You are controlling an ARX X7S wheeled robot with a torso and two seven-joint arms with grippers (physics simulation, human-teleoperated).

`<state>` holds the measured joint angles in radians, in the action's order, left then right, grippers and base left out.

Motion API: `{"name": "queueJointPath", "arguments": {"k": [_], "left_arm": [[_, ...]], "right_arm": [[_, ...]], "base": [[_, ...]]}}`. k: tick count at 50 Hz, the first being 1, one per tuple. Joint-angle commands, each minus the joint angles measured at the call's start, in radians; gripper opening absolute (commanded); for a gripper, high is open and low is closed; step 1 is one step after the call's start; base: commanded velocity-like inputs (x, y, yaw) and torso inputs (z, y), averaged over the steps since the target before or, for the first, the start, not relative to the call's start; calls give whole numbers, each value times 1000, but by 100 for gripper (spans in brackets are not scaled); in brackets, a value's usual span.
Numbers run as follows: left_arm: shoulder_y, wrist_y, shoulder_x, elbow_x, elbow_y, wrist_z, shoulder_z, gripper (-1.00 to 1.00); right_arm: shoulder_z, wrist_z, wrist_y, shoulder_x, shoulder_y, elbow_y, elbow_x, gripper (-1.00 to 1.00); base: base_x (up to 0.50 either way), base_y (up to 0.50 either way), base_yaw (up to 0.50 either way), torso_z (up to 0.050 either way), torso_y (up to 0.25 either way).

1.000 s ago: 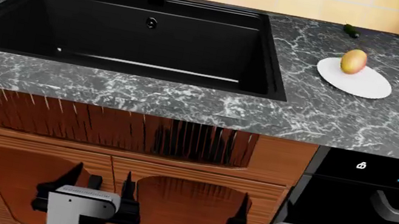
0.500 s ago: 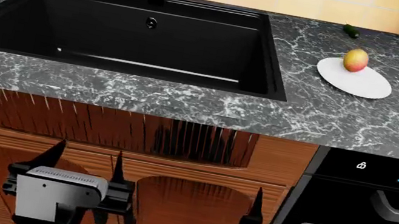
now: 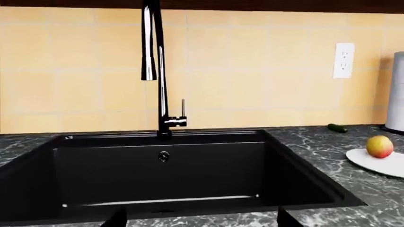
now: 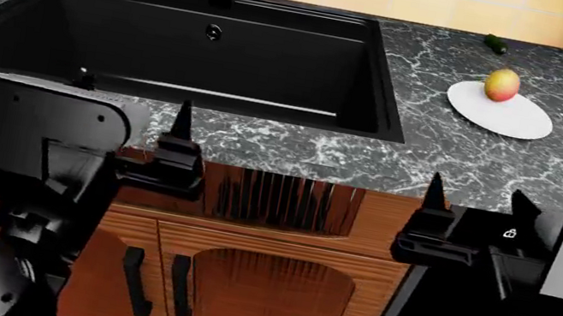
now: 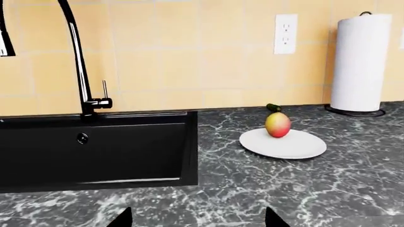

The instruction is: Pick the mango from the counter and place it in the sink. Then turn on the sink faucet.

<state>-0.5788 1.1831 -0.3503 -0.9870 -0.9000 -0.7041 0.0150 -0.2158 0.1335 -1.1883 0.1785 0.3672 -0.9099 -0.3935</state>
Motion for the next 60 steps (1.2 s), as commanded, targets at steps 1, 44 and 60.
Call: {"name": "queueJointPath", "arguments": {"k": [1,44,60], "left_arm": [[-411,192,-48,-464,139,-305,15,100],[-1032,199,-62,-305,806,-115,-220,100],[-1083,186,-69,-308,842,-108,-226,100]], "right_arm": [[-115,82,-382,21,357,-16,-225,100],[449,437,-174,282,1249,948,-715,100],[444,446,-174,286,1272,951,-731,100]], "base": [[0,0,0,0,0],[23,0,0,0,0],[500,0,0,0,0]]}}
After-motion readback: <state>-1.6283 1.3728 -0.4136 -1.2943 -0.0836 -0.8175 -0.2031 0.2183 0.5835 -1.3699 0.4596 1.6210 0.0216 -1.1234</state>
